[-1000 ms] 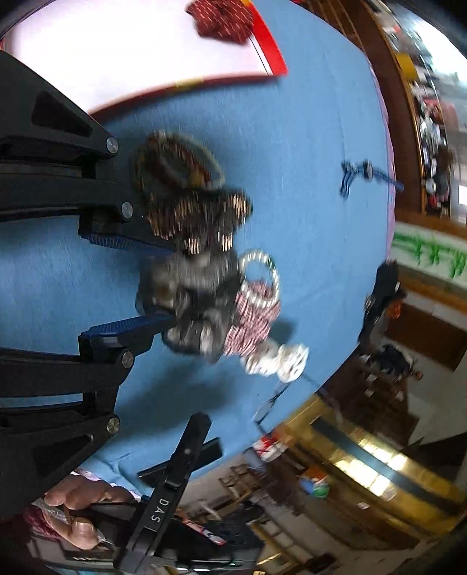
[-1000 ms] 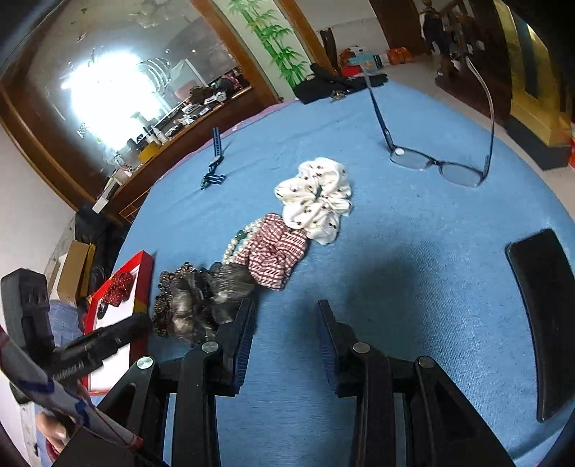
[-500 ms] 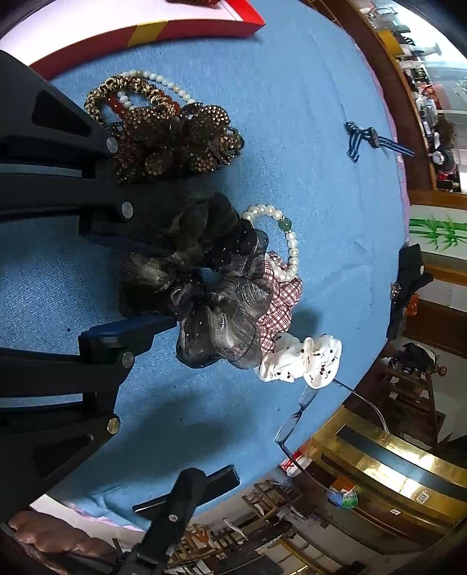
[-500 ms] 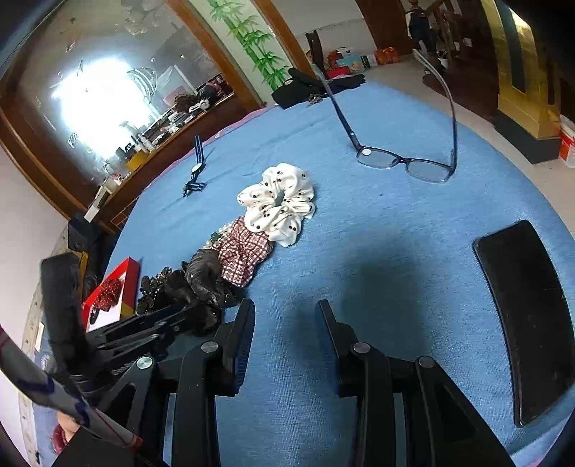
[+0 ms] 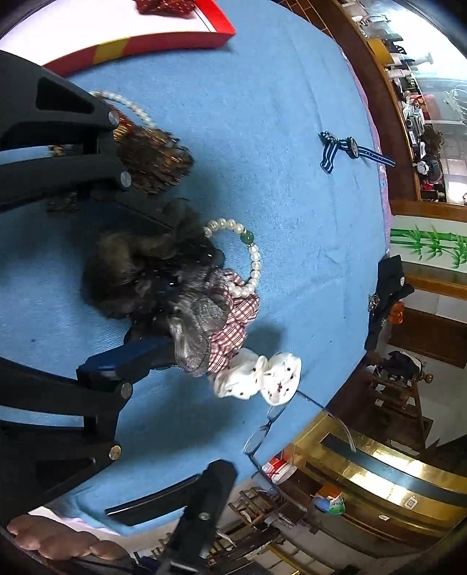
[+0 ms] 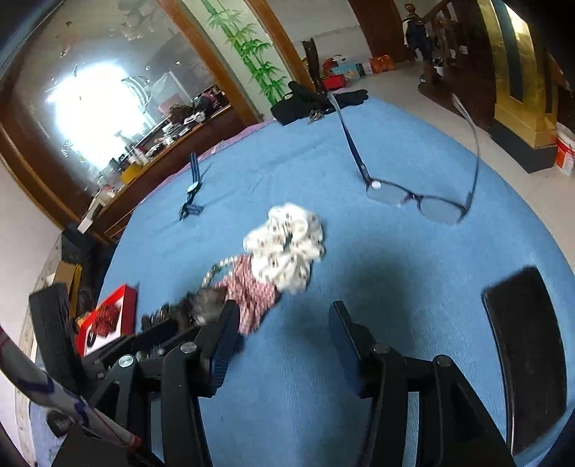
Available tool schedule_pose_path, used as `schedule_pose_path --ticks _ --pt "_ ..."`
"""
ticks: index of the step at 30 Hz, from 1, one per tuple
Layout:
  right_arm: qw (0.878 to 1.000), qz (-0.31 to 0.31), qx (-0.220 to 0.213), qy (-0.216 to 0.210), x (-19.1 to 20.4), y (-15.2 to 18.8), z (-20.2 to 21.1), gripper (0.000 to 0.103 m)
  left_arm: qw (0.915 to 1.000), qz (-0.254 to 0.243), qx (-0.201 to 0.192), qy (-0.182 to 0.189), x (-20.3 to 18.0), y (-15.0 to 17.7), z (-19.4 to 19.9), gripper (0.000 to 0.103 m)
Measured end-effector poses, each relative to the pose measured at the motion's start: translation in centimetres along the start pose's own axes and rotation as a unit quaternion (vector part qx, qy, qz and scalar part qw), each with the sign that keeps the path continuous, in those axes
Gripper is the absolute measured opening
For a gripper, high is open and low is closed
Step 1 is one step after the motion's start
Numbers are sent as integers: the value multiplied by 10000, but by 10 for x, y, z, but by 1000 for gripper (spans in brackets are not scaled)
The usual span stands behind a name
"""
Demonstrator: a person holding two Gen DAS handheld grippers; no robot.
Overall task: Organize jewelry
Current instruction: 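Grasp the grey sheer scrunchie with the left gripper while the right reaches the white scrunchie, then grasp the white polka-dot scrunchie with the right gripper while the left holds the grey one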
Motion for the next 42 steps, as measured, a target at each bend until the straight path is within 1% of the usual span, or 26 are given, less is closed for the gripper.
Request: schedule_pose_path --ticks 1,2,3,4,5,6,7,11,13,15,16,17,18,19,21,22,24,27,30,36,42 --pt "10000 -18 28 58 2 -5 -6 64 10000 -1 5 -20 0 -2 -4 57" --pt "9999 -58 36 82 3 -9 -11 65 10000 -18 -9 -36 -1 -2 -7 54" --pt "9999 -93 59 113 5 -14 -18 66 10000 -45 -45 -67 -2 -1 -9 48" --pt "9998 -121 93 158 5 -17 -24 66 9999 -82 -56 -70 -3 0 -11 33" --pt "9996 -159 120 193 6 -21 -30 67 9999 -115 -68 -50 -5 2 -11 14" --pt "9995 -182 126 213 6 -24 -35 67 9999 -112 -59 -24 -6 3 -12 4" --pt "9993 -208 155 257 6 -27 -41 68 10000 -92 -32 -1 -5 5 -12 3" --pt "9988 -319 214 314 9 -36 -60 68 9999 -17 -149 73 -4 12 -2 3" --pt "9984 -268 249 423 13 -39 -70 71 9996 -3 -227 140 -5 14 6 3" --pt "9986 -192 326 379 18 -38 -81 71 9994 -43 -339 88 -6 18 16 3" --pt "9984 -107 335 446 20 -37 -87 71 9993 -65 -371 74 -6 18 19 3" --pt "9980 4 338 530 23 -35 -91 62 9991 -101 -415 65 -7 20 23 3" --pt "9977 115 378 555 25 -33 -96 48 9989 -103 -450 45 -6 22 26 3" --pt "9973 161 430 566 25 -31 -99 23 9988 -103 -469 30 -5 23 28 3" --pt "9976 274 333 539 22 -28 -99 17 9986 -101 -514 19 -3 25 32 3" --pt "9977 352 246 516 20 -28 -95 11 9984 -87 -556 9 -2 25 35 3" --pt "9993 268 -6 273 15 -31 -80 10 9981 -86 -616 -36 -1 24 38 3" --pt "9991 262 -333 51 15 -32 -62 10 9976 -105 -679 -78 -3 22 43 3" --pt "9982 262 -520 -174 18 -31 -50 10 9971 -190 -726 -138 -8 22 46 3" --pt "9954 484 -801 -220 33 -25 -38 10 9965 -244 -800 -72 -12 25 54 3" --pt "9947 467 -869 -306 38 0 -11 10 9962 -190 -851 -42 -5 28 67 3"
Point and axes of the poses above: each gripper's, at about its wrist camera, not at the fingertips, and z roughly against the way its jaws point, x to its left, y to its underside, the point moved 3 cm from there along -z, roughly the way its jaws point, and after that the axes turned 10 degrees about y, right-handed, at the moved point
